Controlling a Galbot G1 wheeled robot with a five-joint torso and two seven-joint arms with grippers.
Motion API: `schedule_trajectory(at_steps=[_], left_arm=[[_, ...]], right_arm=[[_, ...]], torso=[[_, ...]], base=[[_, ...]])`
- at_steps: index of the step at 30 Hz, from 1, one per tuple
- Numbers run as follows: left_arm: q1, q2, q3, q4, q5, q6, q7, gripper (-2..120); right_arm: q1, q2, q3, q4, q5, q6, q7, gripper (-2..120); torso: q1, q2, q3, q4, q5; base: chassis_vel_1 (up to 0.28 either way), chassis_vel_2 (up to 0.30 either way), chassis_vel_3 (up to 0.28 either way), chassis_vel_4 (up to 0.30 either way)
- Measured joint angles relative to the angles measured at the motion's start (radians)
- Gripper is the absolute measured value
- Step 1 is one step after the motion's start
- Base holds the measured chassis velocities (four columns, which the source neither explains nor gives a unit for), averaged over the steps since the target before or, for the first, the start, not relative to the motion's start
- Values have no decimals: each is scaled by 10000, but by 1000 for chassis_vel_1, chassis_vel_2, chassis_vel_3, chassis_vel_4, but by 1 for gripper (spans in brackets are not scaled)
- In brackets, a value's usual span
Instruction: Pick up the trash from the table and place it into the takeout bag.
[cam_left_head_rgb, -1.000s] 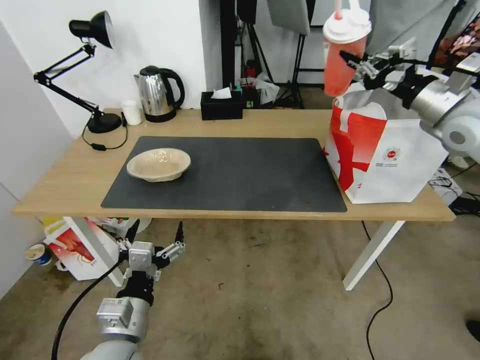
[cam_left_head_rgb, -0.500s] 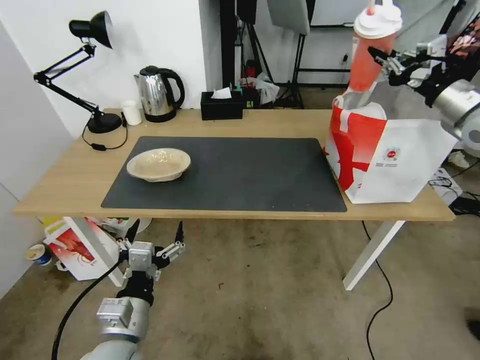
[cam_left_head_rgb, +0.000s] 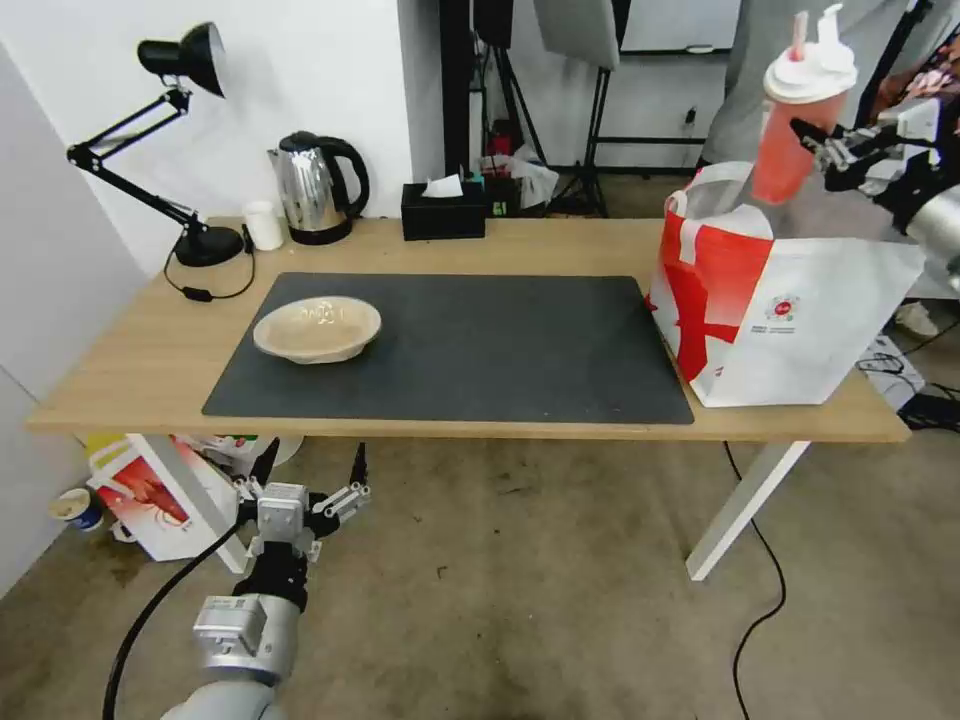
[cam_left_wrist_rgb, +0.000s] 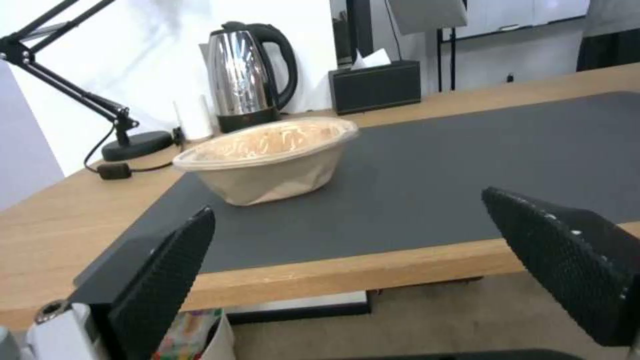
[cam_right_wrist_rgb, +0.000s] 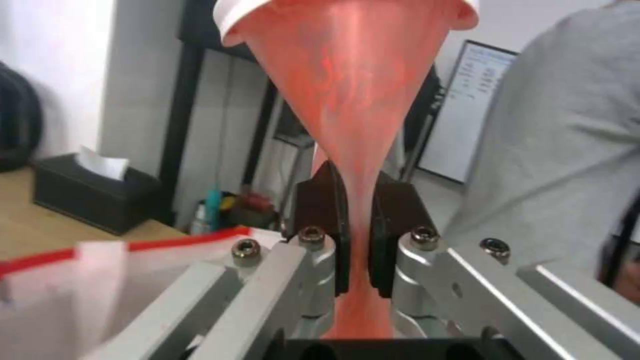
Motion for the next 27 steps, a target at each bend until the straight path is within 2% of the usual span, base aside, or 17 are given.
schedule_trajectory(at_steps=[10, 12, 15, 16, 17, 18, 19, 20, 22, 23, 27], left_arm=[[0, -1, 0, 0, 0, 0, 0, 100], [-1, -1, 0, 0, 0, 0, 0, 100], [0, 0, 0, 0, 0, 0, 0, 100], [0, 0, 0, 0, 0, 0, 0, 100], [0, 0, 0, 0, 0, 0, 0, 100], [0, 0, 0, 0, 0, 0, 0, 100], [0, 0, 0, 0, 0, 0, 0, 100], [0, 0, 0, 0, 0, 0, 0, 100], [0, 0, 0, 0, 0, 0, 0, 100], [0, 0, 0, 0, 0, 0, 0, 100], [0, 0, 0, 0, 0, 0, 0, 100]], right_arm=[[68, 232, 30, -470, -458, 21, 425, 4], [83, 258, 10, -463, -468, 13, 483, 8], [341, 374, -332, -435, -520, -67, 681, 22], [341, 374, -332, -435, -520, -67, 681, 22], [435, 428, -451, -436, -559, -87, 728, 27], [536, 487, -561, -437, -597, -113, 814, 34], [674, 570, -756, -420, -654, -147, 941, 47], [674, 570, -756, -420, -654, -147, 941, 47], [781, 632, -879, -411, -664, -170, 1032, 57], [781, 632, -879, -411, -664, -170, 1032, 57], [925, 763, -1053, -394, -722, -304, 1183, 76]], torso=[[0, 0, 0, 2, -1], [0, 0, 0, 1, 0], [0, 0, 0, 3, -1], [0, 0, 0, 3, -1], [0, 0, 0, 3, 0], [0, 0, 0, 4, -1], [0, 0, 0, 1, -1], [0, 0, 0, 1, -1], [-1, 0, 0, 2, -1], [-1, 0, 0, 2, -1], [-1, 0, 0, 2, -1]], base=[[0, 0, 0, 0], [0, 0, 0, 0], [0, 0, 0, 0], [0, 0, 0, 0], [0, 0, 0, 0], [0, 0, 0, 0], [0, 0, 0, 0], [0, 0, 0, 0], [0, 0, 0, 0], [0, 0, 0, 0], [0, 0, 0, 0]])
